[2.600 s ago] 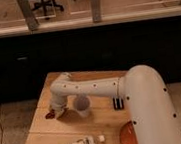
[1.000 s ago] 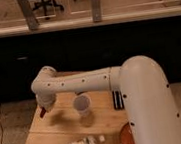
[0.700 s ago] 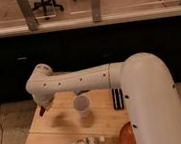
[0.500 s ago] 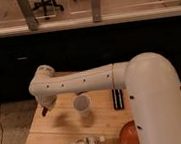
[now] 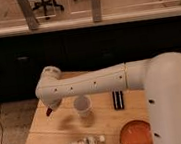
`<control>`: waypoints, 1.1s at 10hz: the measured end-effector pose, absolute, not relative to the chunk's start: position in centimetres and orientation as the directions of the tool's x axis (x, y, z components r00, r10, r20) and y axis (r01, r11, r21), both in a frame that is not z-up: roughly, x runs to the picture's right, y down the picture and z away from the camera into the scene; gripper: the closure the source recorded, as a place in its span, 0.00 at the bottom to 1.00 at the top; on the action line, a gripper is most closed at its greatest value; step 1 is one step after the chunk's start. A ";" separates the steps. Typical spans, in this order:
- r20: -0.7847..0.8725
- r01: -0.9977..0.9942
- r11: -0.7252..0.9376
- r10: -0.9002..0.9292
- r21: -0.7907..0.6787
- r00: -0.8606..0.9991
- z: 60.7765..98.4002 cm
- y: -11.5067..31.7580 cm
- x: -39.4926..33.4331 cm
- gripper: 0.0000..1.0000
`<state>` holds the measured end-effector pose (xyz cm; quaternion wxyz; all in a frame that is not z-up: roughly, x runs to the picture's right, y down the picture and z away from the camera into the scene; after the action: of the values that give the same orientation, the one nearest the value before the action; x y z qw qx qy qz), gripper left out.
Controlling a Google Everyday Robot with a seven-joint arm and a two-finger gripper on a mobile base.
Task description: Place the pepper in the ceramic bowl
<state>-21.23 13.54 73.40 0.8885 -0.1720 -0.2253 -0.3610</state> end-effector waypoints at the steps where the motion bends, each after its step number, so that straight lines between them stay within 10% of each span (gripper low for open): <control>1: 0.518 0.713 0.687 -0.563 -0.140 0.644 72.7 13.6 -20.7 1.00; 11: 0.440 0.597 0.788 -0.488 -0.151 0.754 68.0 16.9 -11.9 1.00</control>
<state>-11.91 16.86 68.01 0.9256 -0.1424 -0.1923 -0.2932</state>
